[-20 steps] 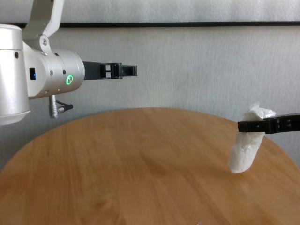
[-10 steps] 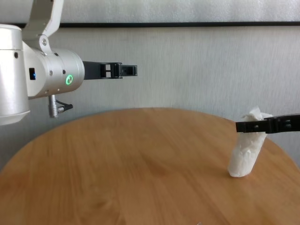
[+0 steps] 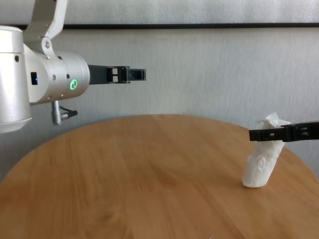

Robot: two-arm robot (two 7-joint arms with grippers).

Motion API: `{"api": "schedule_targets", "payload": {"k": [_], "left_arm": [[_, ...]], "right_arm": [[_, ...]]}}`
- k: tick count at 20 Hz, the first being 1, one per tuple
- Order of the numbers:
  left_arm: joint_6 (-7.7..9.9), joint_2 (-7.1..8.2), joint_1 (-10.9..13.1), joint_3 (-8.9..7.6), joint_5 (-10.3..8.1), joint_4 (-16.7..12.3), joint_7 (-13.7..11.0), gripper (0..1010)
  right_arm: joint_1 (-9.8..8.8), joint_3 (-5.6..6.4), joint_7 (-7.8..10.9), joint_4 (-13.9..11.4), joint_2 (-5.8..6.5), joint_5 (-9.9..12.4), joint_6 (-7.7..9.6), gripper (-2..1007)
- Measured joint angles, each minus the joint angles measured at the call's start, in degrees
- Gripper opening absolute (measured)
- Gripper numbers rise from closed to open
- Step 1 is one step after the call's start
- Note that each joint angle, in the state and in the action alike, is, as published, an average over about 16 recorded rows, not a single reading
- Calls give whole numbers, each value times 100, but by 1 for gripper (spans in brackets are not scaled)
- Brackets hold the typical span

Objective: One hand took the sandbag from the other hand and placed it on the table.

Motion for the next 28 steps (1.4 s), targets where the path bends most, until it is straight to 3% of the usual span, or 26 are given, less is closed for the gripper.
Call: {"api": "schedule_targets", "payload": {"k": [7,12,19,28], "left_arm": [[-5,3,3,3,-4,-3,-1,1002],[-7,5,4,4,-6,-5,-1,1002],[-10,7,5,5,-8,-6,-1,1002],[-11,7,5,6,-9,-7,-1,1002]], "right_arm": [[-6,5,-20,-9,2,1,-2,1002],[6,7,-97,-23,-6,-120,-128,1002],[91,-7,-173,-40,-56,-461,-508,1002],[129,-53,-326,-240,-179,-1046,-1226,1002]]}}
